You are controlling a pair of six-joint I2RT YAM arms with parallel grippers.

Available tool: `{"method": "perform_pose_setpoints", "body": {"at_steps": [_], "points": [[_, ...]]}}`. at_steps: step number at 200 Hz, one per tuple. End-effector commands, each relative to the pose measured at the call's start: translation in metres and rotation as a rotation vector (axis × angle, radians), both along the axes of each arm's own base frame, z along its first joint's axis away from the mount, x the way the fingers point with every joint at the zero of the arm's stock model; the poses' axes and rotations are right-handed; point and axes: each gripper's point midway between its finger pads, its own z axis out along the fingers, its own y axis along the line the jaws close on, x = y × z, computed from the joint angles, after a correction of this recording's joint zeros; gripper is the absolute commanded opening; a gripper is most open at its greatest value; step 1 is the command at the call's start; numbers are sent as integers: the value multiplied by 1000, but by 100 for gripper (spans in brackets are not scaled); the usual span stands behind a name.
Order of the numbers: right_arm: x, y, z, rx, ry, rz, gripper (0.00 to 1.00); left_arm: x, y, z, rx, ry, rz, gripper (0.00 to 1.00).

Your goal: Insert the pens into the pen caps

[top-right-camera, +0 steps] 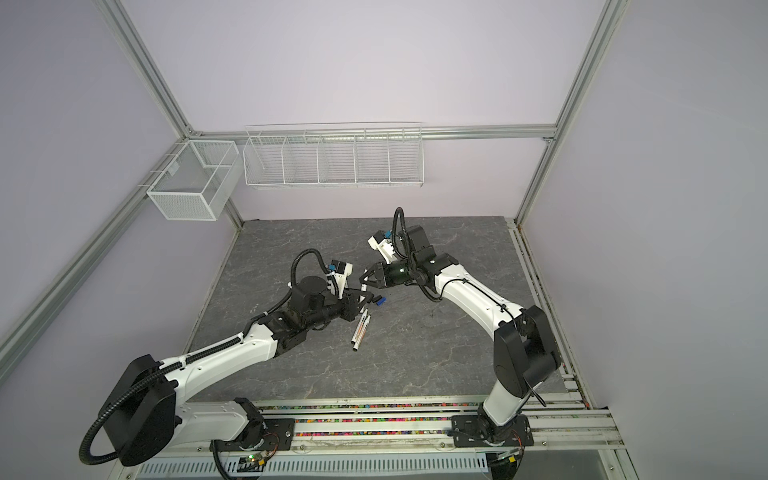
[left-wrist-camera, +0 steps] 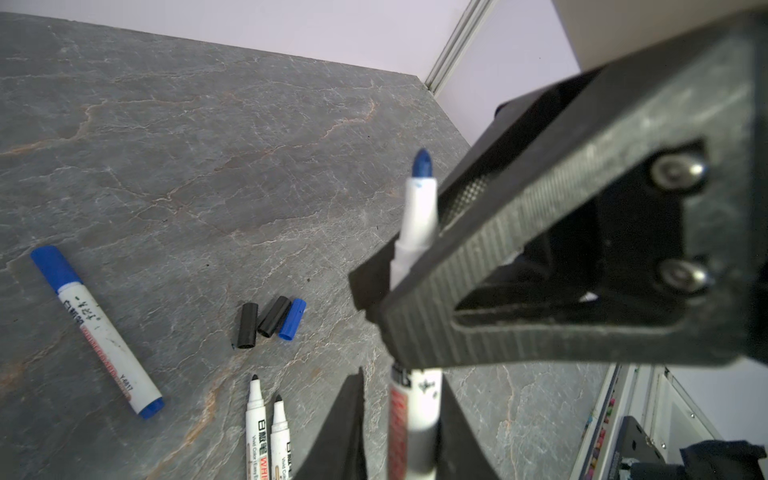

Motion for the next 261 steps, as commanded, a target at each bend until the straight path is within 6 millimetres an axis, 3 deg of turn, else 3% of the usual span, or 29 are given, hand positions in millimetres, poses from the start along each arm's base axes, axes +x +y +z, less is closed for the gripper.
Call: {"method": "perform_pose_setpoints", "body": {"at_steps": [1, 38, 62, 73, 90, 105, 134, 159, 181, 220, 261], "points": [[-7, -2, 15, 36, -17, 12, 11, 1, -8, 11, -15, -20, -28, 22], [-5, -5, 12, 30, -11, 2, 11, -4, -13, 11, -21, -15, -72, 16], [-5, -7, 8, 24, -9, 0, 13, -6, -15, 13, -35, -14, -85, 0], [-3, -9, 6, 10, -9, -15, 24, -3, -12, 11, -35, -4, -58, 0], [3, -19, -3, -46, -14, -67, 54, 11, 3, 0, 2, 29, 71, 0], [10, -32, -20, -131, -13, -136, 62, 24, 28, -12, 58, 56, 232, 0], [24, -56, -69, -357, 42, -250, 64, 38, 70, -26, 143, 62, 473, 0], [34, -64, -113, -514, 117, -288, 63, 39, 79, -25, 142, 54, 515, 0], [42, -62, -139, -590, 141, -283, 63, 38, 80, -27, 151, 54, 515, 0], [47, -63, -173, -692, 151, -265, 62, 36, 85, -32, 164, 62, 522, 0], [48, -49, -184, -689, 154, -232, 62, 33, 91, -33, 174, 59, 536, 0]]}}
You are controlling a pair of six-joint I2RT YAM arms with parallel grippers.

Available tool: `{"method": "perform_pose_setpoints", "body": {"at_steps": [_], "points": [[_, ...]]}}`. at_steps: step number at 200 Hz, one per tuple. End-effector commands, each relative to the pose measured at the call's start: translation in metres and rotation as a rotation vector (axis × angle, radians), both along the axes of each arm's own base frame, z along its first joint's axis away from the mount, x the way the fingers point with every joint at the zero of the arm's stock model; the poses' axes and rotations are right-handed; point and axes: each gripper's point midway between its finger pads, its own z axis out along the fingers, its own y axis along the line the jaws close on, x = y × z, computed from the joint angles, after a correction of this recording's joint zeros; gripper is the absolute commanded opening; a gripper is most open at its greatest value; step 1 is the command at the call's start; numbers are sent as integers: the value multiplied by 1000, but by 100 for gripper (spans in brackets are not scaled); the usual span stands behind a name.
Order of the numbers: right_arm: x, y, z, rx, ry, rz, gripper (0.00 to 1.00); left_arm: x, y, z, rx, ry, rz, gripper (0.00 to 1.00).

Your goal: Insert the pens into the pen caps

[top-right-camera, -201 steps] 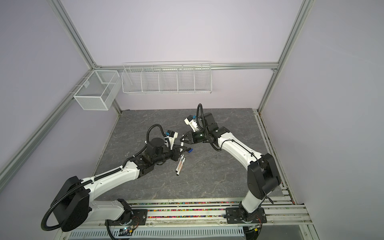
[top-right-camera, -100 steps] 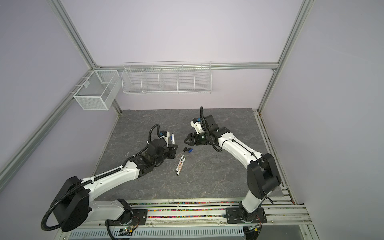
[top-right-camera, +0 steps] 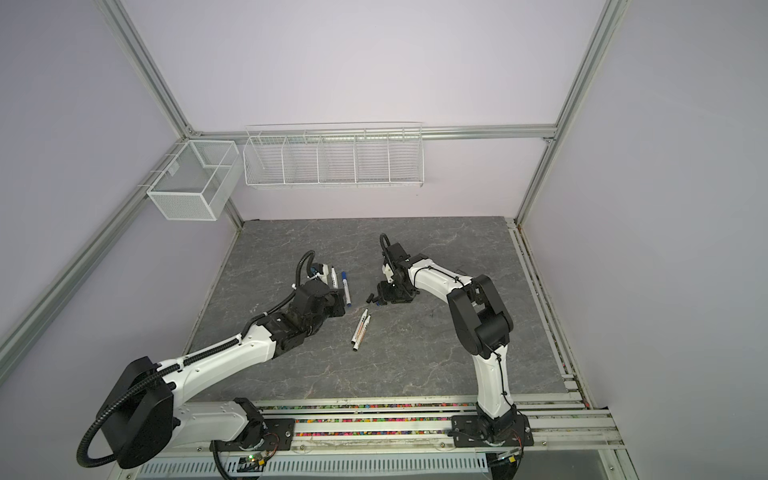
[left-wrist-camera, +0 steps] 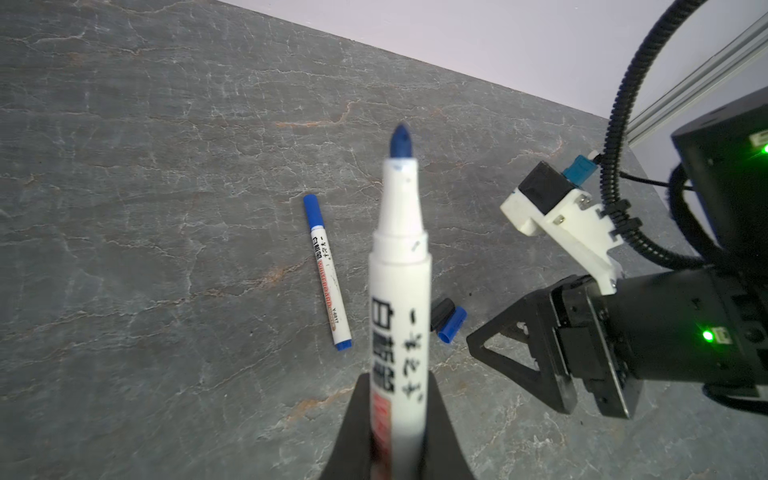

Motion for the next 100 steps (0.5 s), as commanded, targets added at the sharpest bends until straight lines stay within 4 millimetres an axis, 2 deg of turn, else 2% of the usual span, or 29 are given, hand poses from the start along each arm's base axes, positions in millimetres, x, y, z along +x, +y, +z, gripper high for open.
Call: {"method": "perform_pose_setpoints", "body": {"at_steps": [1, 38, 100], "points": [[1, 7, 0, -19, -14, 36, 62, -1, 11, 2, 2, -9, 41, 0], [1, 11, -10, -58, -7, 50, 62, -3, 13, 0, 11, 0, 39, 0], [3, -2, -21, -164, -34, 52, 61, -3, 13, 2, 19, 0, 31, 0]]}}
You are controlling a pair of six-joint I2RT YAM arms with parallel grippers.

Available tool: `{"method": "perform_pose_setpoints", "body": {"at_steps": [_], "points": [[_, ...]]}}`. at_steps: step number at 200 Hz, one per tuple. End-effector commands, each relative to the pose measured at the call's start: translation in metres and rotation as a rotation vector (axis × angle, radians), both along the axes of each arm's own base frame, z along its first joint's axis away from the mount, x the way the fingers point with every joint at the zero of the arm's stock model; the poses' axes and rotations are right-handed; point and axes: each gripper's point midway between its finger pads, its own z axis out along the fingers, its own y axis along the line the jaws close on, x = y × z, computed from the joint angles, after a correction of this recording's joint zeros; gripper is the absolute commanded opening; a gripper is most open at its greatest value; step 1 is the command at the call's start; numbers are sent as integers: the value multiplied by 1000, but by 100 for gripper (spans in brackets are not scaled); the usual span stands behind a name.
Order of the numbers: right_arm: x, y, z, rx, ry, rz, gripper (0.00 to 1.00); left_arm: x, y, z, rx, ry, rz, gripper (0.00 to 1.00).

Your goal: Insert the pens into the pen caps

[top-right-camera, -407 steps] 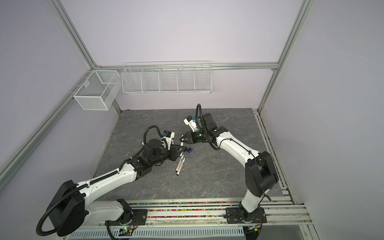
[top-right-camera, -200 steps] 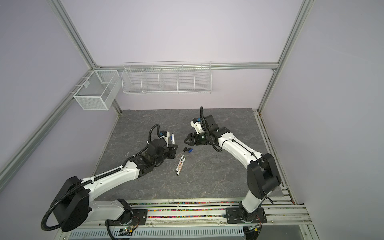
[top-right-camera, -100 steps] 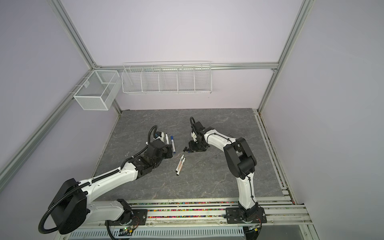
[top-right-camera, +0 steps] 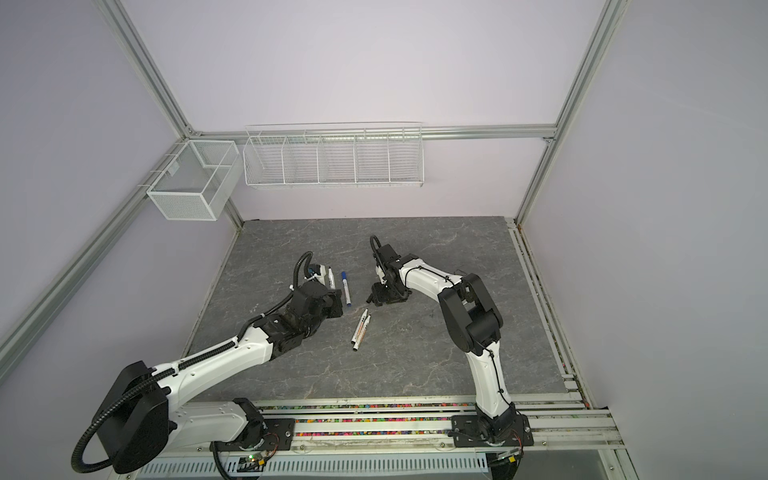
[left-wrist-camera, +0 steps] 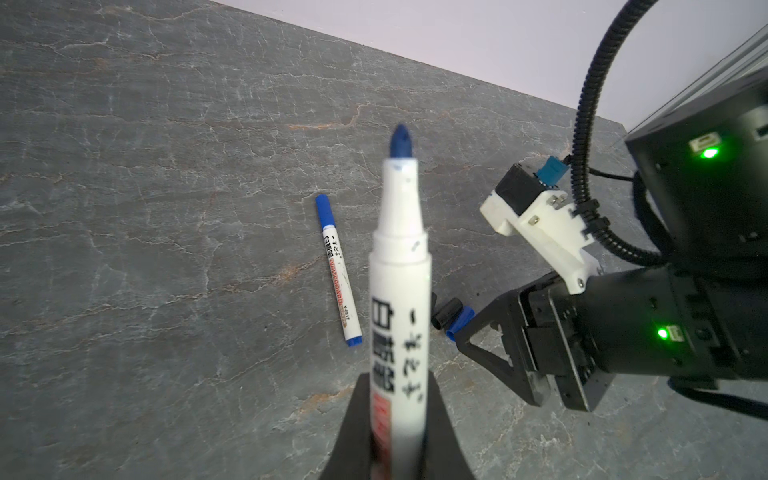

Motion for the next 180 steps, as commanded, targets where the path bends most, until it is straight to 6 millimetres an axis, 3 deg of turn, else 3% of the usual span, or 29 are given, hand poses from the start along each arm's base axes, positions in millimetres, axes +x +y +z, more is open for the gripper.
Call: {"method": "perform_pose_setpoints", "body": {"at_steps": [1, 91, 143, 180], "points": [[-1, -10, -9, -79, -3, 12, 61, -1, 7, 0, 10, 4, 18, 0], [9, -40, -2, -150, -60, -56, 61, -3, 1, -5, -1, 23, -8, 0], [8, -1, 34, 56, -151, 25, 61, -2, -5, -11, -5, 43, -27, 0], [4, 13, 29, 65, -136, 77, 61, -1, -7, -10, -4, 46, -32, 0]]}}
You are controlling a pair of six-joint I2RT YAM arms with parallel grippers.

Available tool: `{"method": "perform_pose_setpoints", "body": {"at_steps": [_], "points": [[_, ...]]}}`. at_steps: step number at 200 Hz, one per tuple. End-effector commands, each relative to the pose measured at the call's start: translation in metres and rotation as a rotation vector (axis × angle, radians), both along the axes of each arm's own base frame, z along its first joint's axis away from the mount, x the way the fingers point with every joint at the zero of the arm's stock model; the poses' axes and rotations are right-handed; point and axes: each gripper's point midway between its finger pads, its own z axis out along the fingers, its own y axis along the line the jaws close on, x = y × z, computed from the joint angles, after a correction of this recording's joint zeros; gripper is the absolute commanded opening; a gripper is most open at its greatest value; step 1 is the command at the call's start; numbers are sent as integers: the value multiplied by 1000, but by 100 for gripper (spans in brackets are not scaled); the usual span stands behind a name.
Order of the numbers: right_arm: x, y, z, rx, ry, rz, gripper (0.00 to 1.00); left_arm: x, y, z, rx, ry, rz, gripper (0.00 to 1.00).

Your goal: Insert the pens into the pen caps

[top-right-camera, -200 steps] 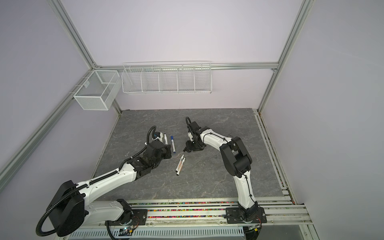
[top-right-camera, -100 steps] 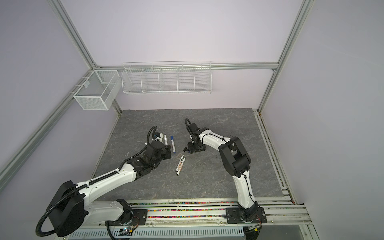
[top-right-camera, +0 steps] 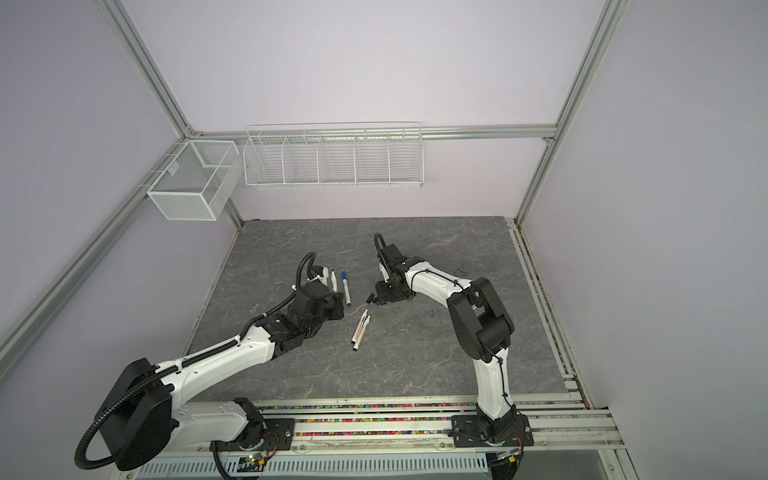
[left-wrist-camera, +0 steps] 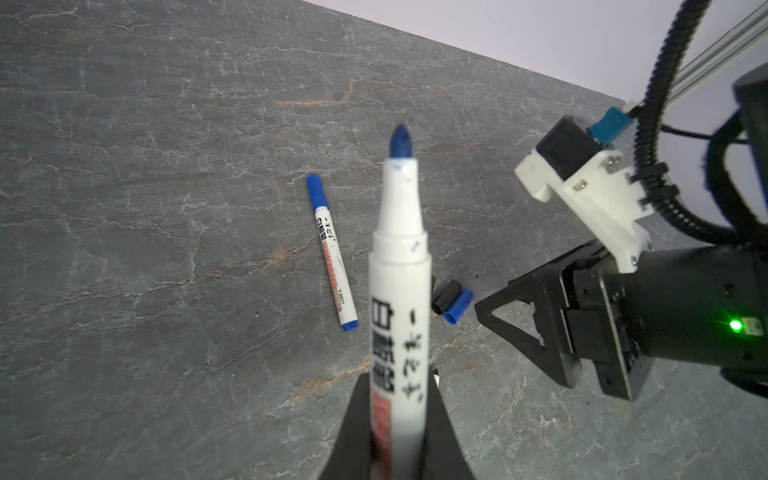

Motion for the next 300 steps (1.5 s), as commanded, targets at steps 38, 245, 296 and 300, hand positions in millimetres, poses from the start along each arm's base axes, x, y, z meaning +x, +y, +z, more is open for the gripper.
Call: {"method": "perform_pose_setpoints", "body": {"at_steps": [38, 245, 296, 300], "points": [[2, 12, -7, -21, 3, 52, 61, 2, 0, 0, -2, 8, 5, 0], [4, -13, 2, -66, -72, 27, 61, 0, 2, -1, -3, 15, 6, 0], [-6, 12, -2, -37, -59, 111, 62, -1, 1, -3, -10, 23, 6, 0], [-5, 13, -3, -39, -56, 110, 62, -1, 1, -3, -10, 23, 6, 0]]}}
